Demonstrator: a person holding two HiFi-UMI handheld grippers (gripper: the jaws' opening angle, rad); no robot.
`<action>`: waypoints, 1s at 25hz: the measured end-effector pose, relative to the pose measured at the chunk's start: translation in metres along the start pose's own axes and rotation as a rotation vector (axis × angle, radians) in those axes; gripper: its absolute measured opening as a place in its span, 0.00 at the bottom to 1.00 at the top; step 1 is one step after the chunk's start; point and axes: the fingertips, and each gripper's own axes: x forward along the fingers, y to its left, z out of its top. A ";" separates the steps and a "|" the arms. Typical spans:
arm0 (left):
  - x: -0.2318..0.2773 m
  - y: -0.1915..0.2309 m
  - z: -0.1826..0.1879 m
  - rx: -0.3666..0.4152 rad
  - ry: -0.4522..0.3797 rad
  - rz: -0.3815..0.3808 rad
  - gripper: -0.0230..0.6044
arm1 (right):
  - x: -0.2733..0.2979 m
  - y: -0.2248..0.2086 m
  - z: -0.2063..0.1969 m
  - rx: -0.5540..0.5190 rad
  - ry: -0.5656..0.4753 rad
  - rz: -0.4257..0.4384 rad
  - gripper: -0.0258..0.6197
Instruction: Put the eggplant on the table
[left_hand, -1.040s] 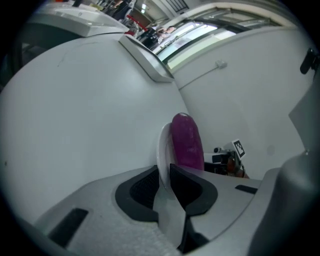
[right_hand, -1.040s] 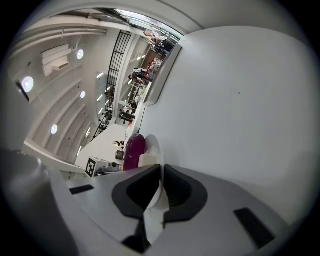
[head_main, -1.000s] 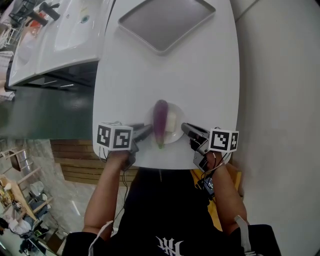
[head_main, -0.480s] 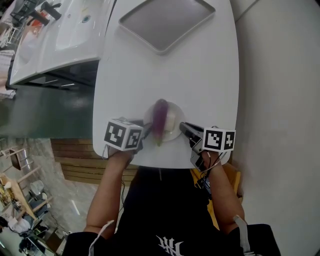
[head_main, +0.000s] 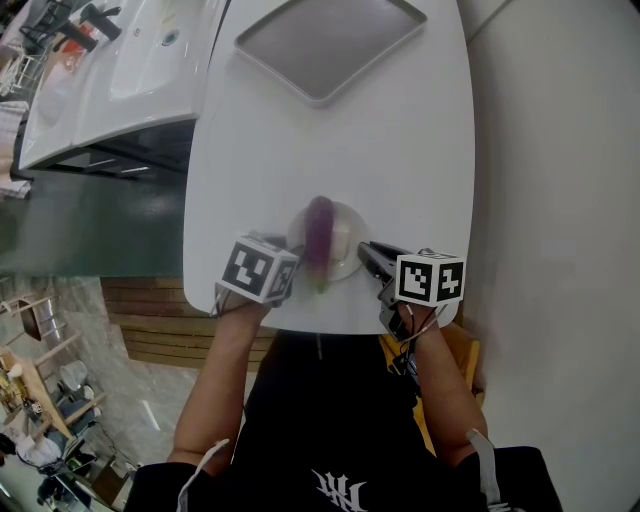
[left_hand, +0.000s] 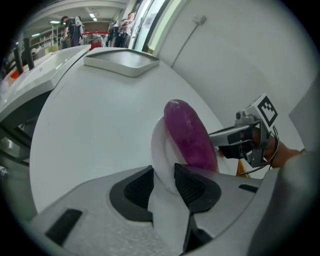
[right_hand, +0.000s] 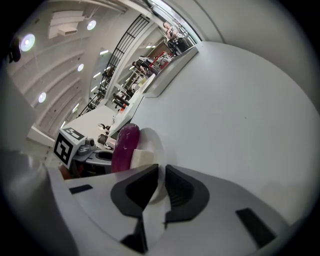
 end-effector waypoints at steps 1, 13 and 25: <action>0.000 0.001 -0.001 0.010 0.013 0.014 0.22 | 0.000 0.000 0.000 -0.024 0.006 -0.012 0.09; 0.000 0.003 0.002 0.106 0.063 0.100 0.25 | -0.001 -0.002 0.003 -0.285 0.054 -0.158 0.14; 0.006 -0.002 0.000 0.180 0.105 0.145 0.28 | 0.001 0.000 0.006 -0.467 0.081 -0.250 0.17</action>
